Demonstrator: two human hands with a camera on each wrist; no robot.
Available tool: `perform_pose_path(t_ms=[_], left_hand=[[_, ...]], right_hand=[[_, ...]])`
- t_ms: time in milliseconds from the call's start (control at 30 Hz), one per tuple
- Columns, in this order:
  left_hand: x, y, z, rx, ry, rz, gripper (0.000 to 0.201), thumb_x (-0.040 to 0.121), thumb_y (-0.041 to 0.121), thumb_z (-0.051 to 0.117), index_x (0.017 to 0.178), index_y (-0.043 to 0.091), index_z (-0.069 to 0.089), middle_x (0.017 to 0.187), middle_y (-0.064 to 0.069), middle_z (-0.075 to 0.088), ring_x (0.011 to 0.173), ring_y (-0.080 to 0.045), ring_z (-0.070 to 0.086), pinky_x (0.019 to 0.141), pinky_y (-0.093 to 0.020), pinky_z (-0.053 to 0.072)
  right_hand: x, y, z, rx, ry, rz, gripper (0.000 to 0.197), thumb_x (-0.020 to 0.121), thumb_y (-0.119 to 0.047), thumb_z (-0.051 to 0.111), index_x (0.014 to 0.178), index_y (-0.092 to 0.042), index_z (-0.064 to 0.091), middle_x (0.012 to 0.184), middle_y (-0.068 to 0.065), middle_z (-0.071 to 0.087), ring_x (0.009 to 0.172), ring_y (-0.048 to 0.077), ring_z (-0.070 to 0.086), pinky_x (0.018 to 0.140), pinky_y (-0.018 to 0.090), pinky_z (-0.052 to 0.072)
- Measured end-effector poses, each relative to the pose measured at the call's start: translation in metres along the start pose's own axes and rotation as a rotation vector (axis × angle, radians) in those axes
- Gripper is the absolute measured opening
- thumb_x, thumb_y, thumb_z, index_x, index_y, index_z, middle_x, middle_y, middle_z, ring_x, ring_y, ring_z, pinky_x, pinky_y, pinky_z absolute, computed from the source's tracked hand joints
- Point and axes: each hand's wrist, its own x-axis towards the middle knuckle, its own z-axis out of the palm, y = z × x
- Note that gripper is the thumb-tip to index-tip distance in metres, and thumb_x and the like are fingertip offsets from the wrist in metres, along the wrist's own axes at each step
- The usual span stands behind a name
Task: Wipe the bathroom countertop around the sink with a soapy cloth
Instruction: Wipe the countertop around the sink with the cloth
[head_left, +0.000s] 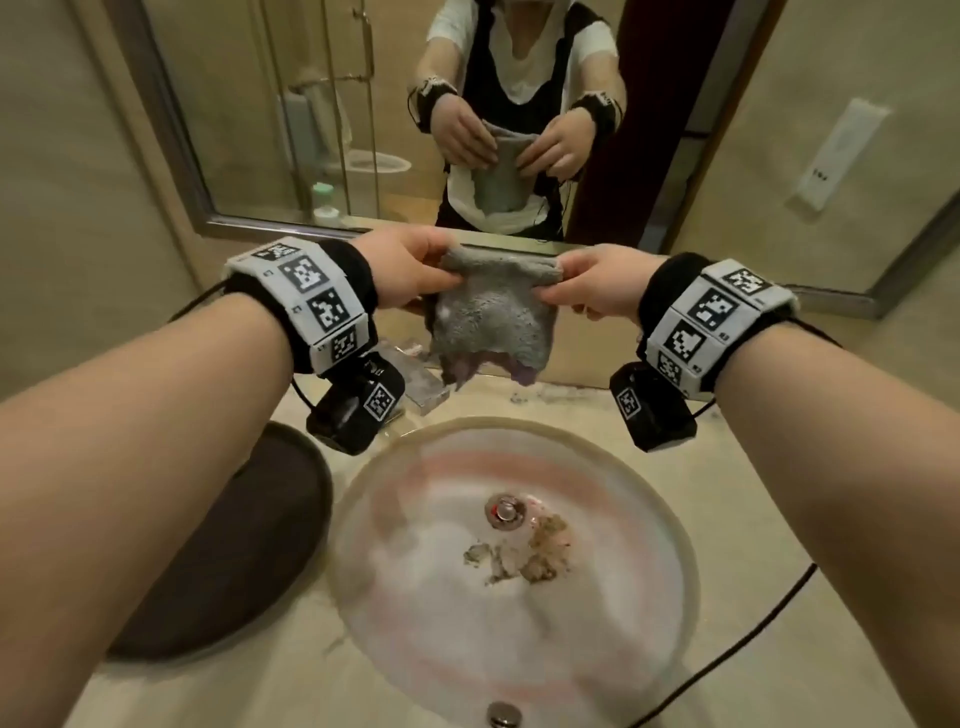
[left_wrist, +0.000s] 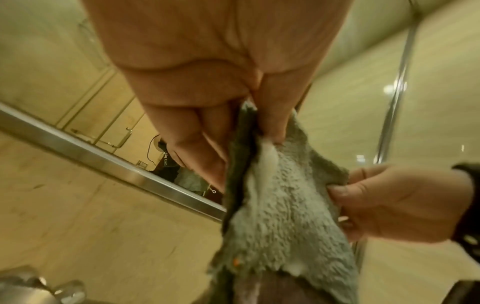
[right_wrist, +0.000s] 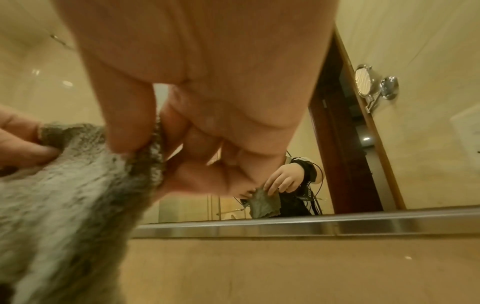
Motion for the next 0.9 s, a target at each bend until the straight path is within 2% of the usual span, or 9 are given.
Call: perform_pose_path(t_ms=[67, 133, 267, 367, 467, 567, 700, 833, 900], left_hand=[[0.01, 0.009, 0.007, 0.217, 0.017, 0.016, 0.015, 0.092, 0.009, 0.056, 0.097, 0.02, 0.064, 0.095, -0.002, 0.065, 0.095, -0.02, 0.064, 0.083, -0.03, 0.055], [0.022, 0.013, 0.01, 0.424, 0.043, 0.012, 0.022, 0.09, 0.016, 0.059, 0.111, 0.018, 0.067, 0.108, -0.006, 0.067, 0.1, -0.02, 0.059, 0.095, -0.031, 0.047], [0.046, 0.007, 0.005, 0.502, 0.047, -0.003, 0.026, 0.09, 0.018, 0.06, 0.114, 0.019, 0.067, 0.103, -0.004, 0.066, 0.091, -0.012, 0.054, 0.081, -0.021, 0.041], [0.064, -0.007, -0.003, 0.497, 0.038, -0.016, 0.024, 0.09, 0.018, 0.06, 0.113, 0.019, 0.067, 0.094, 0.0, 0.062, 0.074, -0.007, 0.053, 0.061, -0.01, 0.038], [0.08, -0.021, -0.014, 0.503, 0.034, -0.033, 0.024, 0.09, 0.018, 0.06, 0.113, 0.018, 0.068, 0.095, 0.0, 0.062, 0.084, -0.01, 0.054, 0.074, -0.017, 0.042], [0.094, -0.033, -0.034, 0.507, 0.086, -0.045, 0.026, 0.089, 0.015, 0.059, 0.114, 0.016, 0.065, 0.108, -0.005, 0.064, 0.1, -0.017, 0.056, 0.09, -0.025, 0.042], [0.1, -0.047, -0.065, 0.487, 0.128, -0.102, 0.027, 0.09, 0.012, 0.057, 0.116, 0.018, 0.063, 0.1, 0.003, 0.057, 0.093, -0.011, 0.052, 0.07, -0.015, 0.041], [0.101, -0.064, -0.081, 0.511, 0.135, -0.133, 0.025, 0.09, 0.014, 0.056, 0.114, 0.021, 0.062, 0.099, 0.004, 0.058, 0.096, -0.014, 0.056, 0.085, -0.024, 0.044], [0.1, -0.071, -0.084, 0.476, 0.158, -0.13, 0.022, 0.091, 0.015, 0.057, 0.111, 0.02, 0.062, 0.099, 0.002, 0.059, 0.094, -0.015, 0.057, 0.089, -0.029, 0.049]], right_hand=[[0.007, 0.008, -0.006, 0.01, 0.01, 0.013, 0.015, 0.093, -0.02, 0.054, 0.105, -0.019, 0.063, 0.076, 0.003, 0.053, 0.063, 0.011, 0.045, 0.059, 0.023, 0.04], [0.018, 0.013, -0.007, 0.16, -0.001, 0.033, 0.012, 0.096, -0.013, 0.049, 0.102, -0.019, 0.058, 0.075, 0.0, 0.055, 0.06, 0.011, 0.052, 0.058, 0.023, 0.048], [0.048, 0.022, 0.002, 0.346, -0.021, 0.013, 0.02, 0.097, -0.007, 0.046, 0.088, -0.022, 0.056, 0.078, -0.001, 0.061, 0.05, 0.004, 0.062, 0.069, 0.024, 0.057], [0.073, 0.025, 0.01, 0.362, -0.054, 0.012, 0.019, 0.096, -0.008, 0.047, 0.088, -0.023, 0.057, 0.08, -0.001, 0.063, 0.046, 0.001, 0.064, 0.071, 0.026, 0.057], [0.096, 0.017, 0.015, 0.372, -0.075, 0.002, 0.026, 0.097, -0.008, 0.046, 0.079, -0.026, 0.054, 0.078, 0.0, 0.062, 0.041, 0.0, 0.064, 0.061, 0.021, 0.056], [0.119, -0.003, 0.016, 0.39, -0.083, -0.052, 0.018, 0.097, -0.007, 0.045, 0.089, -0.021, 0.055, 0.078, 0.002, 0.062, 0.052, 0.006, 0.066, 0.064, 0.022, 0.056], [0.144, -0.032, 0.026, 0.358, -0.129, -0.139, 0.018, 0.098, -0.007, 0.044, 0.092, -0.021, 0.055, 0.081, 0.001, 0.062, 0.065, 0.011, 0.064, 0.071, 0.026, 0.054], [0.158, -0.047, 0.04, 0.31, -0.135, -0.202, 0.017, 0.097, -0.008, 0.045, 0.097, -0.022, 0.055, 0.077, -0.002, 0.062, 0.048, 0.0, 0.062, 0.059, 0.019, 0.052], [0.162, -0.049, 0.045, 0.278, -0.111, -0.226, 0.016, 0.097, -0.009, 0.047, 0.103, -0.021, 0.056, 0.076, -0.003, 0.061, 0.052, 0.003, 0.061, 0.058, 0.02, 0.047]])
